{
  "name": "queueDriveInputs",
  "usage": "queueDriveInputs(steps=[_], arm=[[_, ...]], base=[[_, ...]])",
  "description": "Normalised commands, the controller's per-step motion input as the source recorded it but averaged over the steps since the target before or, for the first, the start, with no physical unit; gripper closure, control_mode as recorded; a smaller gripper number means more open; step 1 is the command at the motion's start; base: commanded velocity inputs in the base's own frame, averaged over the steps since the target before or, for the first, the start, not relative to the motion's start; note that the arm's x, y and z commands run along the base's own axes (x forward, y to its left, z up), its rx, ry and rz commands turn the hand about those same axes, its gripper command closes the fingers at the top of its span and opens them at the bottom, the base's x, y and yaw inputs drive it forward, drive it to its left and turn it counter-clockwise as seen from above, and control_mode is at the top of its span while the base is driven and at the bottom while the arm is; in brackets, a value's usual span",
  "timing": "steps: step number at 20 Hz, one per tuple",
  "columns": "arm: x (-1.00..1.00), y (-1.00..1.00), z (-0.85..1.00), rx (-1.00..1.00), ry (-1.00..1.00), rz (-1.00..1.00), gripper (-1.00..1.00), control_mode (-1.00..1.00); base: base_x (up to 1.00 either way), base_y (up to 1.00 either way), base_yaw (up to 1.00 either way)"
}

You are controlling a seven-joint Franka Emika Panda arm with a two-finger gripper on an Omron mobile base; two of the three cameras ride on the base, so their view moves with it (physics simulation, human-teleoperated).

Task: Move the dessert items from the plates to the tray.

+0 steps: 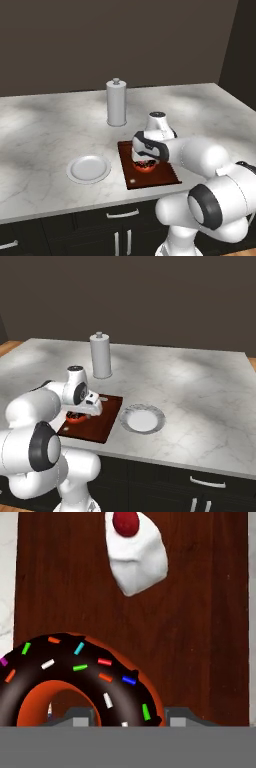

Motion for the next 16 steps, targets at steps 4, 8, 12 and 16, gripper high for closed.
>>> queueDriveInputs(steps=[4,8,12,16], arm=[[-0.11,-0.26,-0.08,-0.06,0.09,0.00,1.00,-1.00],[-0.17,-0.34,-0.26,0.00,0.03,0.00,1.00,-1.00],[-0.07,-0.33,-0.46,0.00,0.00,0.00,1.00,-1.00],[0.00,-0.24,-0.40,0.00,0.00,0.00,1.00,-1.00]], base=[[0.00,0.00,0.00],[0.00,0.00,0.00],[0.00,0.00,0.00],[0.00,0.00,0.00]])
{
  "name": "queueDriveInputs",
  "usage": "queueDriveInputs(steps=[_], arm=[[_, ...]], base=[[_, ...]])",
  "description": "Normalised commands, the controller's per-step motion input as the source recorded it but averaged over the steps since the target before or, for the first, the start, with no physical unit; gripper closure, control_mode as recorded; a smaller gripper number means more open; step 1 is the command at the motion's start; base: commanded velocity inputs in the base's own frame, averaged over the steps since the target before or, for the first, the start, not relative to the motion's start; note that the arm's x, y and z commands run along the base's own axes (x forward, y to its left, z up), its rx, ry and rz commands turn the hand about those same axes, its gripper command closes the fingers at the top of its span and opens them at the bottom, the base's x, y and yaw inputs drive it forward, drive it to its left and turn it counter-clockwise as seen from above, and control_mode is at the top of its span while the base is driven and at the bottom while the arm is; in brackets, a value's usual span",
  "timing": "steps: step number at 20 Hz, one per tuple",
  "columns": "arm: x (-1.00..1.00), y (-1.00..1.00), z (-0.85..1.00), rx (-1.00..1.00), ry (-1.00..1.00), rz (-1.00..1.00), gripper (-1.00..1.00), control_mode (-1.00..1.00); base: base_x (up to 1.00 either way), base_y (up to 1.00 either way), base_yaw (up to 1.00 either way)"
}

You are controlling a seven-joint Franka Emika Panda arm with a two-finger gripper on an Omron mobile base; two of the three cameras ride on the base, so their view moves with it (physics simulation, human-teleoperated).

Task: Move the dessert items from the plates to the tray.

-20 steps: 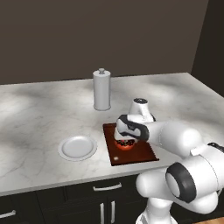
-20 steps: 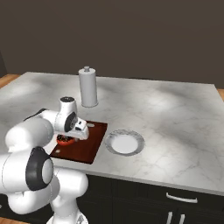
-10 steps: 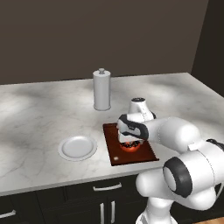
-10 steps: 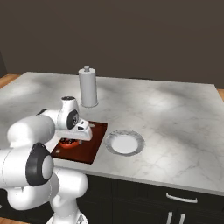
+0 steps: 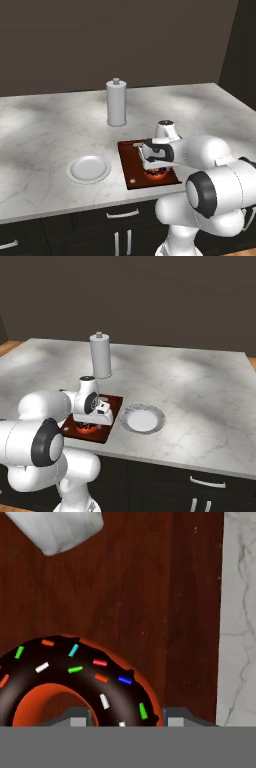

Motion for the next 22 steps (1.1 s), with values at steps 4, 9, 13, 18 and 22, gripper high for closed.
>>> queueDriveInputs(steps=[4,9,13,18,22], arm=[[0.01,-0.03,-0.09,0.00,0.00,0.00,1.00,-1.00],[0.03,0.00,-0.01,0.00,0.00,0.00,1.00,-1.00],[0.00,0.00,-0.04,0.00,0.00,0.00,-1.00,-1.00],[0.00,0.00,0.00,0.00,0.00,0.00,-1.00,-1.00],[0.00,0.00,0.00,0.00,0.00,0.00,-1.00,-1.00]], base=[[0.00,0.00,0.00],[0.00,0.00,0.00],[0.00,0.00,0.00],[0.00,0.00,0.00],[0.00,0.00,0.00]])
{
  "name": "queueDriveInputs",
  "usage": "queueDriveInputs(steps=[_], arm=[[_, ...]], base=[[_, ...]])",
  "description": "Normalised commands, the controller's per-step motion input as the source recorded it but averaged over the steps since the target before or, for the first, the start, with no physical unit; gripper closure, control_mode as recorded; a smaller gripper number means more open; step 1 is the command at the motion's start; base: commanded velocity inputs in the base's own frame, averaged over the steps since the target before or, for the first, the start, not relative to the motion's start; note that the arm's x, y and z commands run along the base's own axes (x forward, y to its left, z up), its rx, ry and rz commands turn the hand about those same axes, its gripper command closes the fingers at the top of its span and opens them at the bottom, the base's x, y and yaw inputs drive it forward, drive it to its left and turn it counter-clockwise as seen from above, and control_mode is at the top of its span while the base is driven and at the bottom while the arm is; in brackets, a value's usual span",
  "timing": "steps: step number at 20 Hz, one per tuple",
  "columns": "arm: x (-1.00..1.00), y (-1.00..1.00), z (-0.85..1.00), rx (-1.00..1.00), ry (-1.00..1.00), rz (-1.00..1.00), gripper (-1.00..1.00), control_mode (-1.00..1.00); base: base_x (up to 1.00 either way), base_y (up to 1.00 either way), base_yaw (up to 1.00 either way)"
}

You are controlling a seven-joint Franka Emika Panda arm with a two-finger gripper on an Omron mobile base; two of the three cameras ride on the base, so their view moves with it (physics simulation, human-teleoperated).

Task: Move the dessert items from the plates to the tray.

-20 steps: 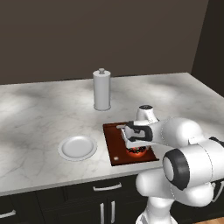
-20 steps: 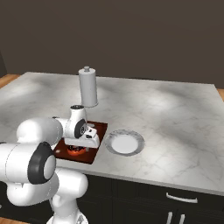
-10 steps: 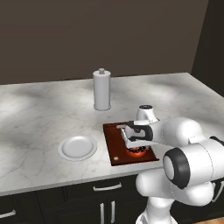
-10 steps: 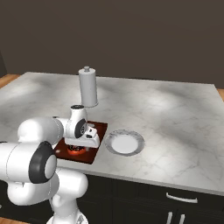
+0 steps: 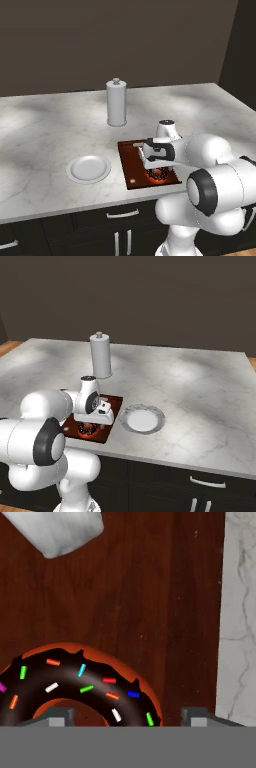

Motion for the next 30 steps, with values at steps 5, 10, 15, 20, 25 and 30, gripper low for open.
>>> queueDriveInputs(steps=[5,10,15,20,25,30], arm=[[0.00,0.00,0.00,0.00,0.00,0.00,-1.00,-1.00],[-0.08,-0.03,0.23,0.00,-0.03,0.00,-1.00,-1.00],[-0.25,-0.11,0.43,0.01,-0.09,0.00,-1.00,-1.00],[-0.41,-0.14,0.55,0.00,-0.11,0.00,-1.00,-1.00],[-0.56,-0.05,0.63,0.00,-0.18,0.00,-1.00,-1.00],[-0.80,-0.01,0.45,0.00,-0.23,0.00,-1.00,-1.00]], base=[[0.00,0.00,0.00],[0.00,0.00,0.00],[0.00,0.00,0.00],[0.00,0.00,0.00],[0.00,0.00,0.00],[0.00,0.00,0.00]])
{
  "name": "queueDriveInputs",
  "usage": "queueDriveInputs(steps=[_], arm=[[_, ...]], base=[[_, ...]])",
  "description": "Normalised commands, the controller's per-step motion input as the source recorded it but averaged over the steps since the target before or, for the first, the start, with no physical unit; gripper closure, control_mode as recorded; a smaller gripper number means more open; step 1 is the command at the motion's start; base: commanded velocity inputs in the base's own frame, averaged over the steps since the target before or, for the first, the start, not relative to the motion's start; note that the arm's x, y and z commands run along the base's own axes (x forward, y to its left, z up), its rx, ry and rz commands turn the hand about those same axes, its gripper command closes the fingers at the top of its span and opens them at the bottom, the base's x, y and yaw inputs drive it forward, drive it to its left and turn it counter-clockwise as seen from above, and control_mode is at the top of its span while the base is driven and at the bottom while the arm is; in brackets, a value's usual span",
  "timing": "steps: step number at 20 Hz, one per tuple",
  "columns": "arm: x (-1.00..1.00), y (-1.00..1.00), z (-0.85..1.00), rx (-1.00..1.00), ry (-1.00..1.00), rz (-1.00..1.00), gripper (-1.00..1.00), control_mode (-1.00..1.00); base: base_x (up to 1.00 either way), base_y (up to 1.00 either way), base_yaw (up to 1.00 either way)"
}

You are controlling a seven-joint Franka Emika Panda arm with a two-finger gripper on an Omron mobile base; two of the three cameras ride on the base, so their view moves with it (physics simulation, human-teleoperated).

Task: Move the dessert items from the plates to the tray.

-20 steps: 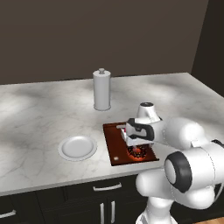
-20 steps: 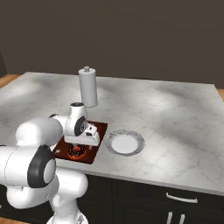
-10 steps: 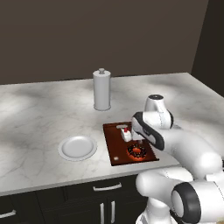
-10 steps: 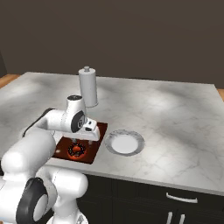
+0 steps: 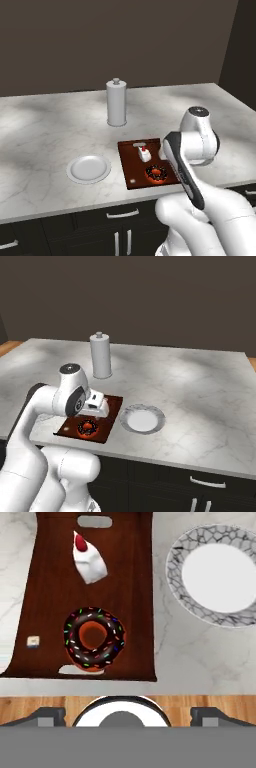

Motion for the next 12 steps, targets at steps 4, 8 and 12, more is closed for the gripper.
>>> queueDriveInputs(steps=[4,8,12], arm=[[-0.91,0.00,0.46,0.00,-0.28,0.00,-1.00,-1.00],[-0.79,0.00,0.48,0.00,-0.25,0.00,-1.00,-1.00],[-0.60,0.00,0.46,0.00,-0.11,0.00,-1.00,-1.00]], base=[[0.00,0.00,0.00],[0.00,0.00,0.00],[0.00,0.00,0.00]])
